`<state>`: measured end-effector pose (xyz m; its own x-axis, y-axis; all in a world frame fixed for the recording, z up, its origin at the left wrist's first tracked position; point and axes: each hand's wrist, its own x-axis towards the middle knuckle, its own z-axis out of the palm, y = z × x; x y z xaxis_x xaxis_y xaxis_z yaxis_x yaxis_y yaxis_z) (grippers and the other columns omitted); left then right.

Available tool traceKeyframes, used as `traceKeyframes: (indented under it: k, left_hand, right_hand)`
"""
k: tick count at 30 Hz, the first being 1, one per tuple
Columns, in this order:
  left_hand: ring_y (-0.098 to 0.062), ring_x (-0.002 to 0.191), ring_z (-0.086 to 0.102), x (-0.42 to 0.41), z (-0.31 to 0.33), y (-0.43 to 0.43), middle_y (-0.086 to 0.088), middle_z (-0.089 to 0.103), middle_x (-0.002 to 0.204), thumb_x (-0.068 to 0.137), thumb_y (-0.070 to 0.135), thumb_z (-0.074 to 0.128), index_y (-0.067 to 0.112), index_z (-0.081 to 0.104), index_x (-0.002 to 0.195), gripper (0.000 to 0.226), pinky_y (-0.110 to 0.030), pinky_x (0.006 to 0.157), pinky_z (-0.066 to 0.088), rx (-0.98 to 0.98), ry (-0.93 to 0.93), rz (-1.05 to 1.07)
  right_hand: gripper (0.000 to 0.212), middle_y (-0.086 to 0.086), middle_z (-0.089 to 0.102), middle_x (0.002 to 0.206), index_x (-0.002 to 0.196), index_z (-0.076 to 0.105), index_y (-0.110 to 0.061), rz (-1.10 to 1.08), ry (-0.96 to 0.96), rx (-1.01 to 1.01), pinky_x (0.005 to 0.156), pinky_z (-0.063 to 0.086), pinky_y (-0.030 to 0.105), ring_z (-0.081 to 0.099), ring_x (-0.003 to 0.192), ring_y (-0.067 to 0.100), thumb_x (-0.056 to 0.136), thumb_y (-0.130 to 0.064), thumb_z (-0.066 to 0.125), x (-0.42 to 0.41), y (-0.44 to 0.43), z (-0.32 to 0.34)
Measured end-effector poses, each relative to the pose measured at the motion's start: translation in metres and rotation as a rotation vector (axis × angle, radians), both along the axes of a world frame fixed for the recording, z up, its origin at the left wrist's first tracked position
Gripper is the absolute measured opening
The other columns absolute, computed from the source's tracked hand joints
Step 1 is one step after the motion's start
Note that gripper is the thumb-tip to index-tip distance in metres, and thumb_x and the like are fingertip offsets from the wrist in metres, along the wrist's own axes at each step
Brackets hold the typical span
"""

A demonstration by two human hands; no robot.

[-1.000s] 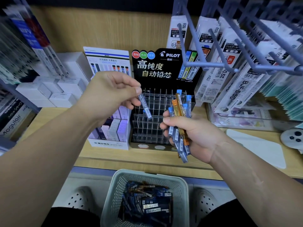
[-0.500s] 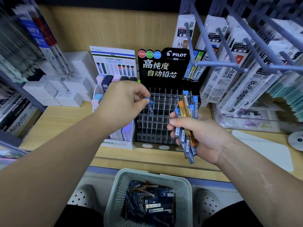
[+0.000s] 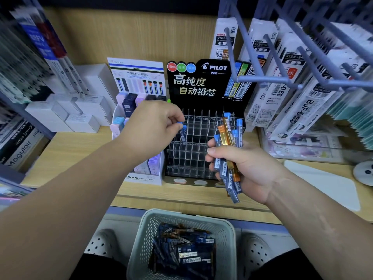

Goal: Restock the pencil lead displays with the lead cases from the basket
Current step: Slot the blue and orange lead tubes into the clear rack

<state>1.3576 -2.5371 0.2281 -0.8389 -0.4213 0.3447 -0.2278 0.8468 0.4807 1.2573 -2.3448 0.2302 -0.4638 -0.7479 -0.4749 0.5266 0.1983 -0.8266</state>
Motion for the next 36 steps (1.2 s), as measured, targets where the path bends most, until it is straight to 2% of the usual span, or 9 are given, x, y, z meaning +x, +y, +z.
traceKeyframes:
  k: [3,7,13,16,20,23,25,31,36]
  left_hand:
    - [0.005,0.064,0.049,-0.003,-0.011,-0.001,0.003,0.066,0.077,0.079,0.008,0.079,0.013,0.078,0.083,0.007,-0.024,0.066,0.046,-0.074,0.036,-0.034]
    - [-0.02,0.072,0.063,-0.007,-0.023,-0.001,0.002,0.065,0.081,0.076,0.014,0.082,0.016,0.078,0.079,0.005,-0.039,0.06,0.055,-0.177,0.01,-0.017]
    - [-0.024,0.071,0.06,-0.012,-0.023,0.004,0.006,0.056,0.075,0.077,0.017,0.08,0.019,0.067,0.074,0.013,-0.038,0.057,0.051,-0.23,-0.03,0.041]
    - [-0.018,0.072,0.058,-0.011,-0.018,0.006,0.01,0.055,0.073,0.078,0.016,0.078,0.022,0.066,0.077,0.014,-0.033,0.061,0.048,-0.195,-0.039,0.038]
    - [0.0,0.062,0.056,-0.008,-0.006,0.022,0.01,0.064,0.07,0.085,0.02,0.075,0.023,0.073,0.087,0.004,-0.018,0.062,0.046,0.21,0.024,0.03]
    - [-0.003,0.054,0.051,-0.007,0.005,0.039,0.002,0.071,0.075,0.092,0.022,0.069,0.024,0.075,0.087,0.008,-0.02,0.058,0.043,0.707,0.034,0.027]
    - [-0.008,0.052,0.046,-0.006,0.009,0.047,0.0,0.07,0.072,0.094,0.019,0.066,0.019,0.075,0.087,0.012,-0.021,0.053,0.042,0.898,-0.006,-0.001]
    - [-0.013,0.054,0.042,-0.004,0.007,0.047,-0.005,0.066,0.068,0.087,0.016,0.074,0.018,0.077,0.083,0.006,-0.02,0.048,0.038,0.989,-0.004,-0.024]
    - [-0.012,0.055,0.041,-0.007,0.005,0.05,-0.003,0.064,0.062,0.087,0.016,0.074,0.017,0.077,0.095,0.008,-0.02,0.048,0.036,1.044,-0.033,-0.061]
  right_hand:
    - [0.018,0.007,0.07,0.078,0.102,0.07,-0.009,0.001,0.009,0.002,0.054,0.052,0.021,0.067,0.065,0.012,0.086,-0.001,0.071,-0.001,0.0,-0.001]
    - [0.021,0.007,0.071,0.078,0.103,0.07,-0.01,-0.011,0.013,-0.018,0.056,0.052,0.022,0.067,0.065,0.013,0.084,-0.002,0.072,-0.002,0.0,-0.002]
    - [0.04,0.003,0.069,0.074,0.102,0.072,-0.013,-0.016,0.038,-0.031,0.062,0.05,0.027,0.065,0.064,0.012,0.063,-0.015,0.079,-0.001,-0.001,-0.002]
    - [0.041,0.001,0.069,0.073,0.104,0.072,-0.013,-0.033,0.051,-0.011,0.063,0.05,0.028,0.065,0.064,0.011,0.064,-0.015,0.08,-0.002,-0.001,-0.004]
    - [0.034,0.002,0.069,0.073,0.1,0.072,-0.014,0.001,0.027,-0.016,0.062,0.047,0.03,0.063,0.064,0.013,0.067,-0.014,0.08,-0.001,-0.002,-0.005]
    - [0.032,0.001,0.067,0.072,0.097,0.07,-0.014,0.08,0.041,-0.055,0.058,0.046,0.028,0.063,0.064,0.012,0.066,-0.016,0.078,0.003,-0.003,-0.003]
    - [0.029,0.002,0.066,0.071,0.093,0.069,-0.014,0.108,0.049,-0.062,0.057,0.046,0.028,0.062,0.062,0.012,0.066,-0.015,0.077,0.005,-0.004,-0.002]
    - [0.01,0.004,0.067,0.071,0.078,0.071,-0.017,0.128,0.062,-0.059,0.056,0.048,0.029,0.062,0.062,0.016,0.072,-0.011,0.076,0.004,-0.003,-0.001]
    - [0.013,0.005,0.065,0.071,0.069,0.074,-0.022,0.104,0.082,-0.083,0.058,0.045,0.03,0.059,0.063,0.017,0.075,-0.01,0.075,0.0,-0.002,-0.003]
